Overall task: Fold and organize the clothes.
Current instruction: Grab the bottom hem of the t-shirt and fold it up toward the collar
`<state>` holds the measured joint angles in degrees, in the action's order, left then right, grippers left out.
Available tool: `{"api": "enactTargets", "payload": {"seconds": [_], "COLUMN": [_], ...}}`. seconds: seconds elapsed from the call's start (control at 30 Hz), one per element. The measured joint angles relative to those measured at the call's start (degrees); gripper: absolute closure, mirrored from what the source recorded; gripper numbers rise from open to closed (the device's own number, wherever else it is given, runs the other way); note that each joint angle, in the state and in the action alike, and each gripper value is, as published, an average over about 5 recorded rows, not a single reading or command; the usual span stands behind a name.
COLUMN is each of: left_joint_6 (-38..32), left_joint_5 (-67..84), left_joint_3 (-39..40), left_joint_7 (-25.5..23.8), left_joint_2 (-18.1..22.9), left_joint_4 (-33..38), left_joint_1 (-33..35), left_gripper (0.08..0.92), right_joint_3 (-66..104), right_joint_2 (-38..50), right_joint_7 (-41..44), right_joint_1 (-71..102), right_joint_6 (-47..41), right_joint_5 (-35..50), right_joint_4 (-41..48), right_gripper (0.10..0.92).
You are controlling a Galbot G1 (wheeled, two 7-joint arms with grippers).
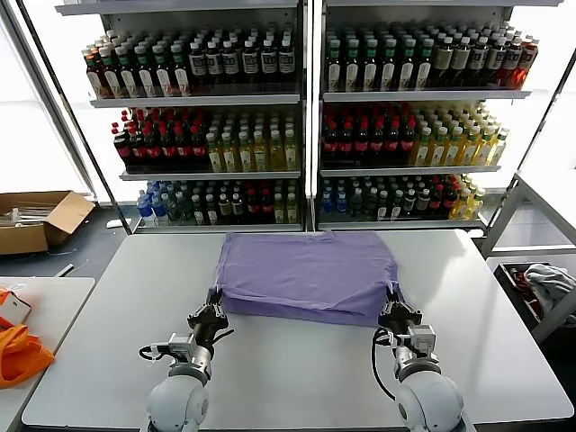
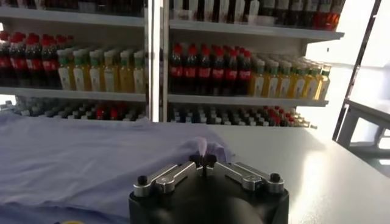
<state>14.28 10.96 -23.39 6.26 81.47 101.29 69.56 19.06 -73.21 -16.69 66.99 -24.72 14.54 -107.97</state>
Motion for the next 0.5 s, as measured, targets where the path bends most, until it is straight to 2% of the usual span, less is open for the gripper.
{"api": "enactTargets", "payload": {"seconds": [0.4,0.5], "left_joint_6": [0.07,0.01], "left_joint_5": [0.56,0.57], "left_joint_3": [1.12,1.38], "left_joint_7": [-0.43,-0.73], "left_joint_2": [-1.38,-1.73], "left_joint_4": [-3.74,-4.31], "left_joint_1": [-3.43,-4.01], "left_gripper": [0.911,0.881], "right_joint_3": [-0.97,-0.97], "right_joint_2": [-0.68,-0.93], "right_joint_7": [0.77,0.84], "right_joint_1": [-4.69,-5.39], "right_joint_6": [-1.44,-1.57], "right_joint_5": [-0.24,-0.14], "right_joint_4": [4.63,5.34], "right_gripper": [0.917,0.917]}}
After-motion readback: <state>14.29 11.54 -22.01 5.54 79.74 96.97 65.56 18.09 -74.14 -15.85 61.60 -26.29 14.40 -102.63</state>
